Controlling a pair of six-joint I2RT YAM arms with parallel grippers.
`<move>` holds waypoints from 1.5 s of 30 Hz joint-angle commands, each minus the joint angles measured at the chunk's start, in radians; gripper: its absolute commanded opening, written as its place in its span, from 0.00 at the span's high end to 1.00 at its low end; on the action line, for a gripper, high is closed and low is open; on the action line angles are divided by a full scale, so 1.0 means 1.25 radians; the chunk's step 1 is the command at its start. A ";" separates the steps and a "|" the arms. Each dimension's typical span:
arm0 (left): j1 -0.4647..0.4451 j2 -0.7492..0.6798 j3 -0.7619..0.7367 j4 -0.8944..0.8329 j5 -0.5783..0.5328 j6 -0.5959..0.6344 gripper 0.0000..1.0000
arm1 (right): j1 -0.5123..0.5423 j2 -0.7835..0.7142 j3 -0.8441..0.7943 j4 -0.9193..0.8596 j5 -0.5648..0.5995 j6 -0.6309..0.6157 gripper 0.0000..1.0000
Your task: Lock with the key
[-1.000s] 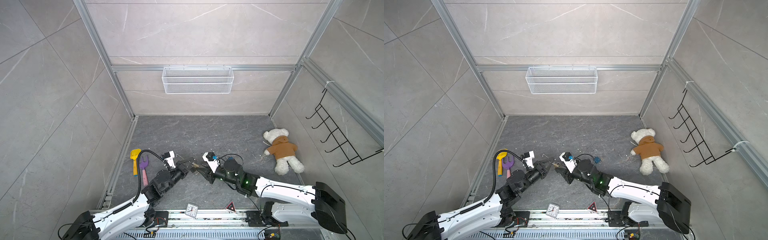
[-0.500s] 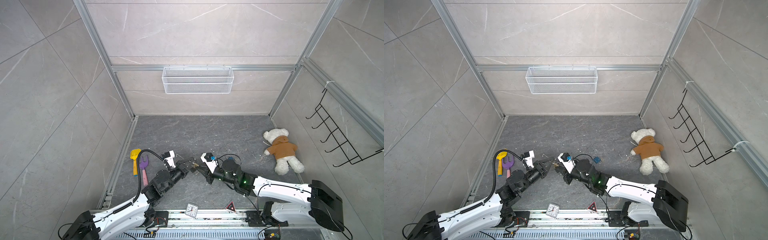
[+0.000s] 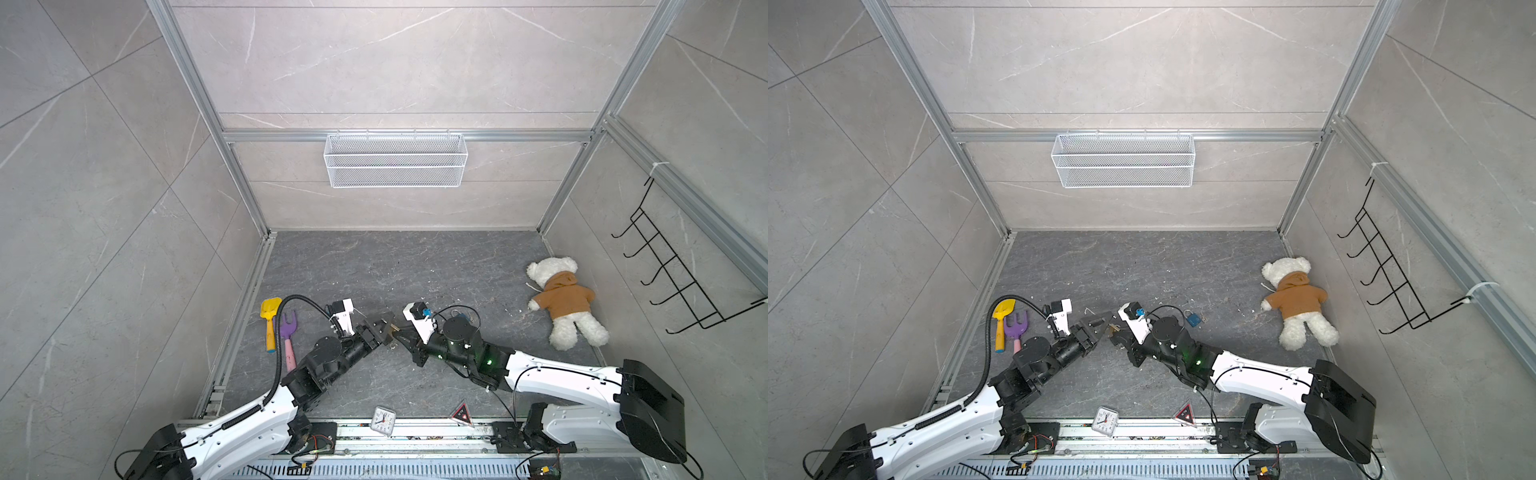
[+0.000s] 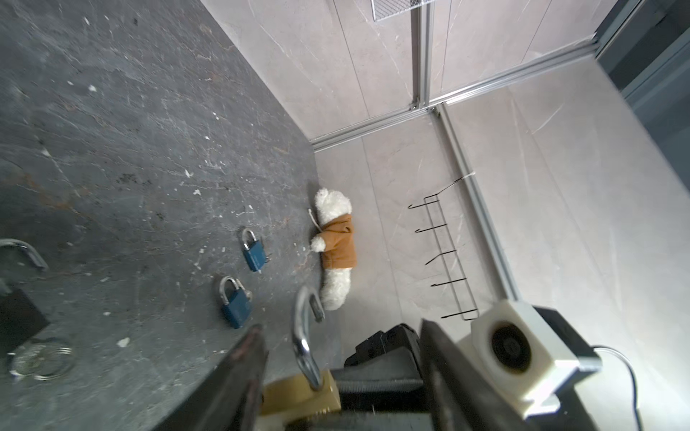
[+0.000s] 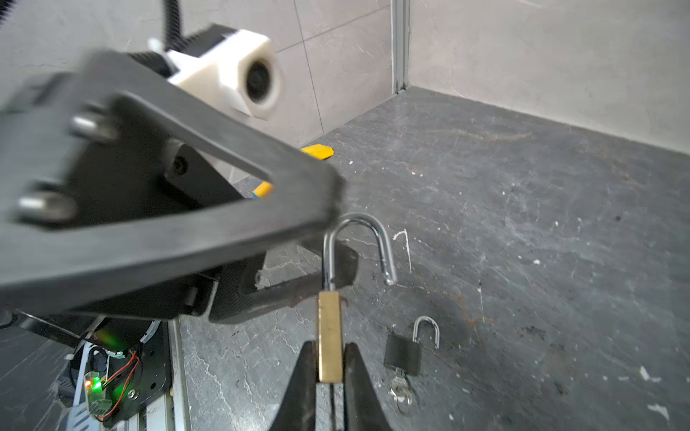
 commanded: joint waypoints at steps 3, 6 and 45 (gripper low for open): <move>0.001 -0.112 0.058 -0.222 -0.056 0.304 0.21 | -0.106 -0.046 0.076 -0.205 -0.199 0.140 1.00; 0.003 -0.142 0.067 -0.256 -0.022 0.455 0.20 | -0.186 -0.051 0.079 -0.277 -0.375 0.203 1.00; 0.011 0.155 0.092 -0.041 0.418 0.731 0.35 | -0.304 -0.070 -0.069 -0.133 -0.749 0.345 1.00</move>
